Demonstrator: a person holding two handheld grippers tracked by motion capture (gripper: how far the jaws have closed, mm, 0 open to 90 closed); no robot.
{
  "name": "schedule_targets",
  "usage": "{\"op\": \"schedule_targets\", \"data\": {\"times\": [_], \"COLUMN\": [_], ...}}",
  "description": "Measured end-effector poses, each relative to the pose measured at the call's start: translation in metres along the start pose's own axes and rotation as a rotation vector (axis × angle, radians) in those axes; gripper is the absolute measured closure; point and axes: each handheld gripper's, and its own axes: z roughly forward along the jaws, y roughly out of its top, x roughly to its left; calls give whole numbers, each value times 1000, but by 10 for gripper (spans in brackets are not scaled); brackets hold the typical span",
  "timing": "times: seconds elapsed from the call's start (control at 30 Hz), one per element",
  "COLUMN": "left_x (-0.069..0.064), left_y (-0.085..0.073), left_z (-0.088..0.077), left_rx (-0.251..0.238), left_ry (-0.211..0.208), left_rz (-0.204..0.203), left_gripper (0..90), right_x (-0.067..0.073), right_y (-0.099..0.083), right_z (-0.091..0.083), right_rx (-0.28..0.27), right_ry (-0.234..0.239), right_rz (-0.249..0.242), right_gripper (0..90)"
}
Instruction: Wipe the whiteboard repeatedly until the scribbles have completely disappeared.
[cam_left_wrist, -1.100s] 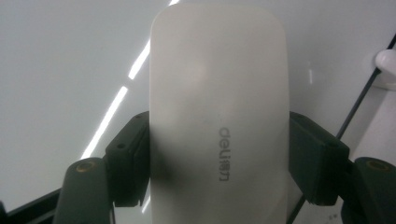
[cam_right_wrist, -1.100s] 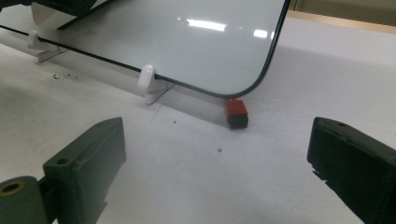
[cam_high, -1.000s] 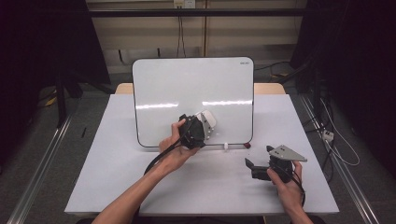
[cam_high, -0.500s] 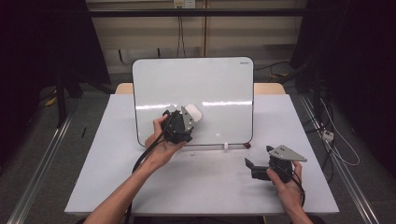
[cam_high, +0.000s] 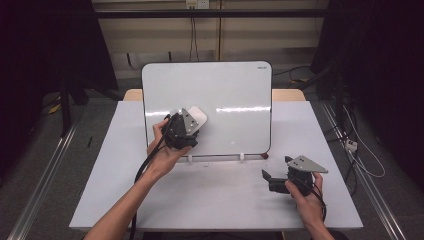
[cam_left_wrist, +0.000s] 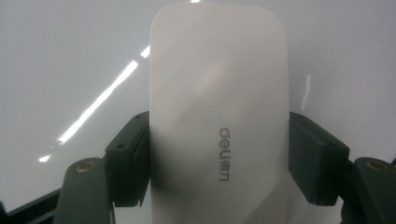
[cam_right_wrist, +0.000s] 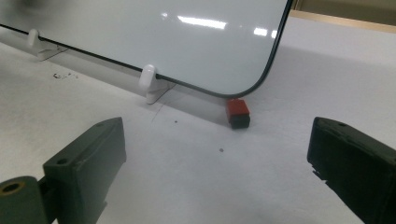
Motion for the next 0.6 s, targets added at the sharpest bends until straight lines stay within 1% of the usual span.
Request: {"op": "schedule_targets", "data": {"times": [0.03,0.1,0.13,0.2,0.27,0.3,0.4,0.47,0.5,0.6], "left_x": [2,6,8,9,12,11,14,15,16,16], "left_y": [-1,-3,-4,-6,-8,-9,-11,-13,-13,-14], "left_z": [-1,-2,-4,-4,-6,-5,-7,-7,-7,-8], "left_rx": [-2,-3,8,-5,-1,-14,-8,-23,-25,-27], "left_ry": [-14,-14,-10,-7,-9,-4,-15,-10,-18,-17], "left_rz": [-21,-38,-28,-40,-44,-59,-64,-77,-86,-87], "left_gripper": [307,307,307,308,308,308,308,308,308,308], "right_x": [0,0,0,1,2,2,2,1,1,2], "right_y": [0,0,0,0,0,1,0,0,0,1], "right_z": [0,0,1,1,2,2,2,3,3,4], "right_rx": [0,1,3,4,4,5,4,5,6,10], "right_ry": [-1,0,1,3,4,3,3,3,3,1], "right_rz": [1,0,1,-2,-5,-5,-4,-2,-2,0], "right_gripper": [45,45,45,45,45,45,45,45,45,45]}}
